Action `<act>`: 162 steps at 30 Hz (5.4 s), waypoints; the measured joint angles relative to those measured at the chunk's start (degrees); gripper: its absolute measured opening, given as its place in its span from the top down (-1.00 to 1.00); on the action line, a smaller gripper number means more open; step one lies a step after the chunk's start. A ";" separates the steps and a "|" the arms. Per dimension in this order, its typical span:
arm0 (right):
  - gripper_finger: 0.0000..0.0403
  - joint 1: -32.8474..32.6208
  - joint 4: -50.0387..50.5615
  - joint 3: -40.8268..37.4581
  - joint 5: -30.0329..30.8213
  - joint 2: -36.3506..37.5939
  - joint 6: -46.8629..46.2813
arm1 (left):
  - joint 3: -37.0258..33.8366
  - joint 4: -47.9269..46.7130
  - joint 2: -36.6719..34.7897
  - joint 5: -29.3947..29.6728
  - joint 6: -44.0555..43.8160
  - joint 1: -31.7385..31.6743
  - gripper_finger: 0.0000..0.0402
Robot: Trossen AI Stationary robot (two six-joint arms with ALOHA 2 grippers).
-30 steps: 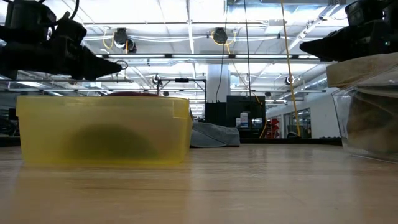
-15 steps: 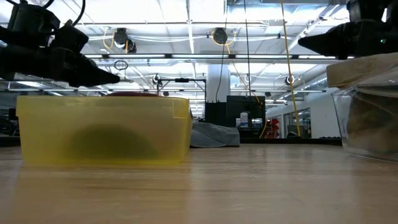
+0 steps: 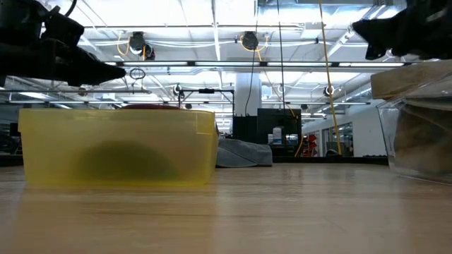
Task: Pick & Place hat
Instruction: Put the right blue cap into the yellow bin
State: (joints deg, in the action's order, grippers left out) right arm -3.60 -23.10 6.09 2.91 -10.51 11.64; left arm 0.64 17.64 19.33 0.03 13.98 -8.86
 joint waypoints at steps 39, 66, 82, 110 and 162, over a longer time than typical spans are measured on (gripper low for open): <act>1.00 15.19 23.72 38.94 10.16 -40.75 -14.39 | 0.02 -7.03 -8.47 1.99 -1.97 -0.07 0.98; 0.45 29.80 51.02 93.29 -15.15 -103.19 -13.57 | 0.04 -8.08 -8.47 4.11 -3.08 -0.06 0.97; -0.07 27.26 51.82 85.23 -5.71 -103.18 -15.91 | 0.04 -7.92 -8.47 4.11 -2.05 -0.07 0.97; -0.04 26.58 45.71 82.29 -4.27 -107.74 -18.76 | 0.04 -6.63 -8.47 4.24 0.78 -0.04 0.97; 1.00 6.12 37.01 82.34 -9.17 -89.14 -0.37 | 0.04 -7.07 -8.47 4.55 -1.99 -0.05 0.97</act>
State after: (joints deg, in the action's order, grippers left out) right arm 2.53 13.91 88.42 -6.26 -99.65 11.26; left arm 0.69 10.57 10.85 4.58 11.99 -8.92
